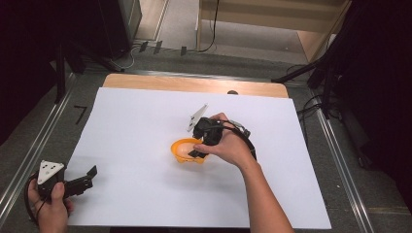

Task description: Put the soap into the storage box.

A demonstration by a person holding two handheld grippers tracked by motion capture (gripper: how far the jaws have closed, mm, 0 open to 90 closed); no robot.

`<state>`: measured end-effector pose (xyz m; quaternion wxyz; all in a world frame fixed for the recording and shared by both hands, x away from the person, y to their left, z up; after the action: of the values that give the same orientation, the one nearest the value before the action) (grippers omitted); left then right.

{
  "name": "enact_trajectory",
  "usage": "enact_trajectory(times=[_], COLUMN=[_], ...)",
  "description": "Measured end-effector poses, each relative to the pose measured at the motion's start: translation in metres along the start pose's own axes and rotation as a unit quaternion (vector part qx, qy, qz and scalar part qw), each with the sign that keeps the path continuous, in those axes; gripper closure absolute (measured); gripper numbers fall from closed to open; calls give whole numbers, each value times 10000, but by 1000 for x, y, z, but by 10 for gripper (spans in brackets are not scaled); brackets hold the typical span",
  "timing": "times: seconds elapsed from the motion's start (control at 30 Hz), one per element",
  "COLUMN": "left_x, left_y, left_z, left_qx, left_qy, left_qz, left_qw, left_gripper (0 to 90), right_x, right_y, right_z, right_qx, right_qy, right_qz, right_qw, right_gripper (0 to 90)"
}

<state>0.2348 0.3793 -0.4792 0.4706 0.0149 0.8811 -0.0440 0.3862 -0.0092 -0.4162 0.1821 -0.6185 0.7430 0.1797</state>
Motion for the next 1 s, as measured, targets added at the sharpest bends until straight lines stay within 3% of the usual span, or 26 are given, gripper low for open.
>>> enact_trajectory(times=[0.13,0.47,0.53,0.63,0.7,0.73,0.77,1.0], left_x=[0,0,0,0,0,0,0,1], left_y=[0,0,0,0,0,0,0,0], left_z=[0,0,-1,-1,-1,-1,-2,-3], left_qx=[3,18,23,29,20,20,12,20], left_qy=[3,-17,-29,-40,-57,-57,-86,-114], left_qz=[-2,7,9,4,4,4,-3,-13], left_qw=[10000,10000,10000,10000,10000,10000,10000,9999], left_gripper=[0,0,0,0,0,0,0,0], right_x=[4,21,29,35,43,43,50,75], right_y=[-1,-2,-3,-5,-6,-6,-6,-5], right_z=[-2,-10,-15,-19,-26,-26,-30,-40], right_qx=[51,382,511,584,631,631,651,815], right_qy=[-63,-284,-360,-417,-604,-604,-724,-926], right_qz=[99,593,826,975,1209,1209,1348,1735], right_qw=[9999,9971,9946,9926,9888,9888,9861,9771], right_gripper=[294,136,113,71,31,31,21,2])
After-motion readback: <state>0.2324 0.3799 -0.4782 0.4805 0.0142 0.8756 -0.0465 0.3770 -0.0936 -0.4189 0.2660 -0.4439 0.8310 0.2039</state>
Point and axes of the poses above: each handheld gripper's, and its own axes: z roughly forward along the jaws, x roughly out of its underside, y roughly to its left, the point moved 3 cm from there along z, roughly forward along the jaws, and after that the axes turned 1 degree about y, right-handed, at the moved point
